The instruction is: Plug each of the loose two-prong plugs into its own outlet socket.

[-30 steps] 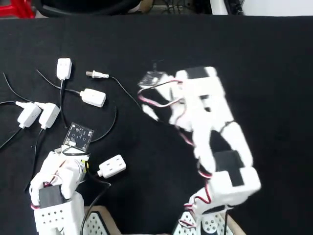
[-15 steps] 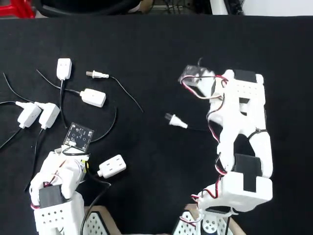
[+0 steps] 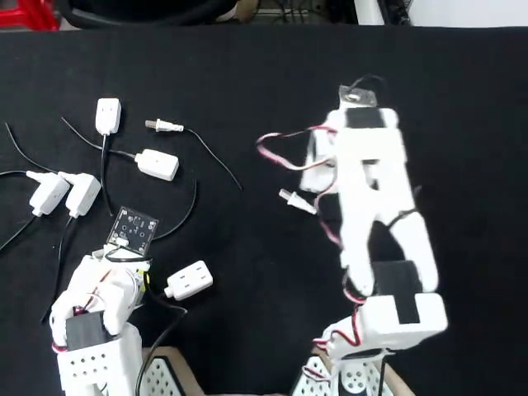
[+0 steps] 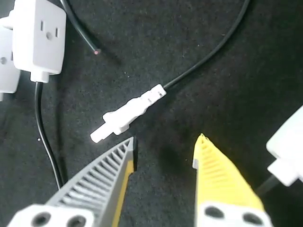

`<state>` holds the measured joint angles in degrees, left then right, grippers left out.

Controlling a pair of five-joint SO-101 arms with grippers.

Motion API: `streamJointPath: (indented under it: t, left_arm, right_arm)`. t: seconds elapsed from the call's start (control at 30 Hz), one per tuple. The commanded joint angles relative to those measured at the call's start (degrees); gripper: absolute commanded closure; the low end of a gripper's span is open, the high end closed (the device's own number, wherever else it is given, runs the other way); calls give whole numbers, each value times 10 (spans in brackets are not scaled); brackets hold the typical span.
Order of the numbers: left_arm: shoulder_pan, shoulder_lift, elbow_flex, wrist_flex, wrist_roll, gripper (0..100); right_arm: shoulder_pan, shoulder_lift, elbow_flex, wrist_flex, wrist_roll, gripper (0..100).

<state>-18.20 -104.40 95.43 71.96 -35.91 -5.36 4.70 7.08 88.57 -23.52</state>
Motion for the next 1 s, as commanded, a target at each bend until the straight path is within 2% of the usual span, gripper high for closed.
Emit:
streamJointPath:
  t: [0.0, 0.17, 0.3, 0.8, 0.97]
  left_arm:
    - [0, 0, -3, -10, -4, 797]
    - [0, 0, -3, -10, -4, 797]
    - [0, 0, -3, -10, -4, 797]
    - [0, 0, -2, -10, -4, 797]
    - [0, 0, -2, -10, -4, 797]
  right_arm:
    - [-57, -11, -3, -53, -183, 786]
    - [-67, 36, 68, -188, -279, 786]
    - [-78, 78, 95, -207, -313, 786]
    - [-76, 141, 87, -203, -309, 790]
    - [-70, 109, 36, -108, -267, 791]
